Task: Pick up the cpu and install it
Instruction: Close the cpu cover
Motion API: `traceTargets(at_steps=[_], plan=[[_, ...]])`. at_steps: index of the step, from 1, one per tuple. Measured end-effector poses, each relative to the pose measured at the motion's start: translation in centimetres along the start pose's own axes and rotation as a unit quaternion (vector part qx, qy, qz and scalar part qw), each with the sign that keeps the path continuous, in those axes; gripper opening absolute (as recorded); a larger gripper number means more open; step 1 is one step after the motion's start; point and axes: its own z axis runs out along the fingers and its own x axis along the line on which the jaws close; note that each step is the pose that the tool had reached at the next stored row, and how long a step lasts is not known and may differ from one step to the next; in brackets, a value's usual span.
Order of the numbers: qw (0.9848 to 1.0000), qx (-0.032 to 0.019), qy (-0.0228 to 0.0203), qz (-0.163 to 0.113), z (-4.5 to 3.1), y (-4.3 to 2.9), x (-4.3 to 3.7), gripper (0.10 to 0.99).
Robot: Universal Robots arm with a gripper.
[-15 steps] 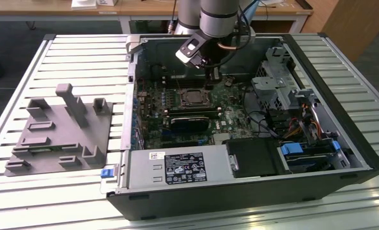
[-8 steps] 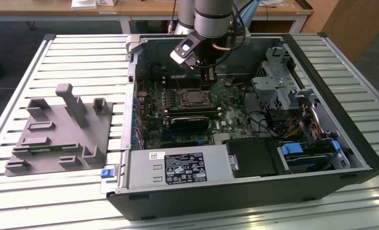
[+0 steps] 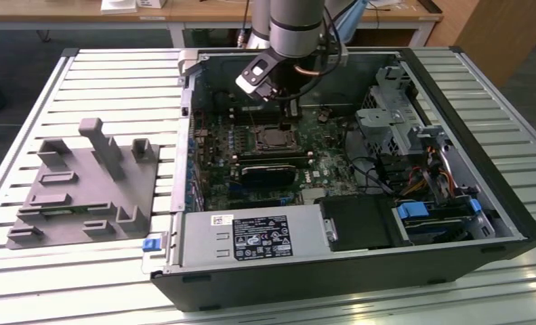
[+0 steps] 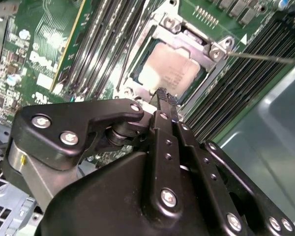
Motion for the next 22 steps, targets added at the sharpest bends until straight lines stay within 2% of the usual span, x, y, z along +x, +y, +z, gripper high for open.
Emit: traceTargets(at_steps=[11,22], plan=[[1.0,0.0001,0.0,0.0,0.52,-1.48,0.01,0.106],[1.0,0.0003,0.0,0.0,1.05,-2.57,0.02,0.106]])
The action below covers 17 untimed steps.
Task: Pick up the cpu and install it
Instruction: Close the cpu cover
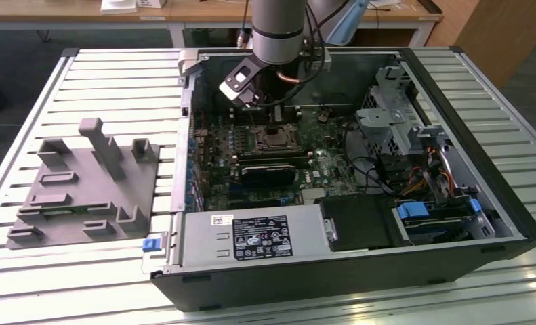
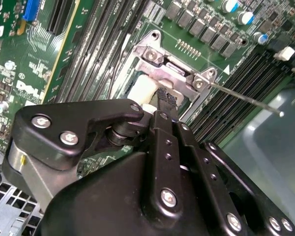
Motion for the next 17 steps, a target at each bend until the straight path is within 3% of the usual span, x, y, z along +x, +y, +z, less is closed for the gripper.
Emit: traceTargets(at_steps=[7,17], plan=[[1.0,0.0,0.0,0.0,0.41,-0.53,0.01,0.106],[1.0,0.0,0.0,0.0,1.02,-0.59,0.01,0.106]])
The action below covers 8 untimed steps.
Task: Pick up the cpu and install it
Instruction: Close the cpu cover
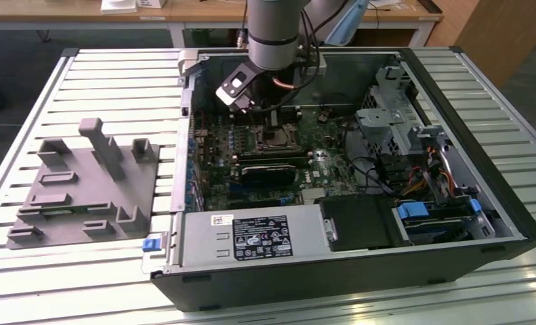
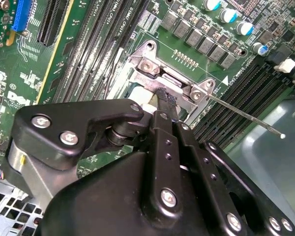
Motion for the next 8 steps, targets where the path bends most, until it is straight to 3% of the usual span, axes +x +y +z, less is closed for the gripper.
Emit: traceTargets(at_steps=[8], plan=[[1.0,0.0,0.0002,0.0,0.18,0.18,0.1,0.106]])
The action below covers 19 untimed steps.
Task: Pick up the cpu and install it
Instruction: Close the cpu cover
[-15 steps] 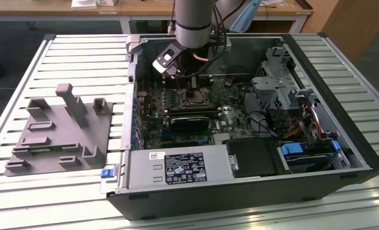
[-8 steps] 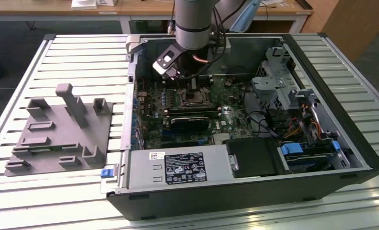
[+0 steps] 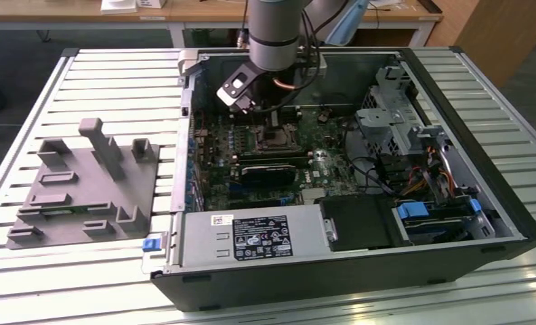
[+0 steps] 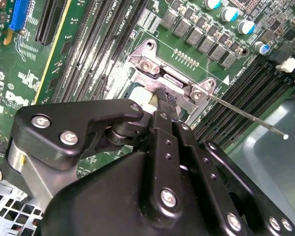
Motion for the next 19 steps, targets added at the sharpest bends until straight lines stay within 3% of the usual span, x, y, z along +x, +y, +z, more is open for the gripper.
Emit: traceTargets(at_steps=[12,19], plan=[[1.0,0.0001,0.0006,0.0,-0.36,0.38,0.07,0.106],[1.0,0.0002,0.0005,0.0,-0.36,1.1,0.07,0.106]])
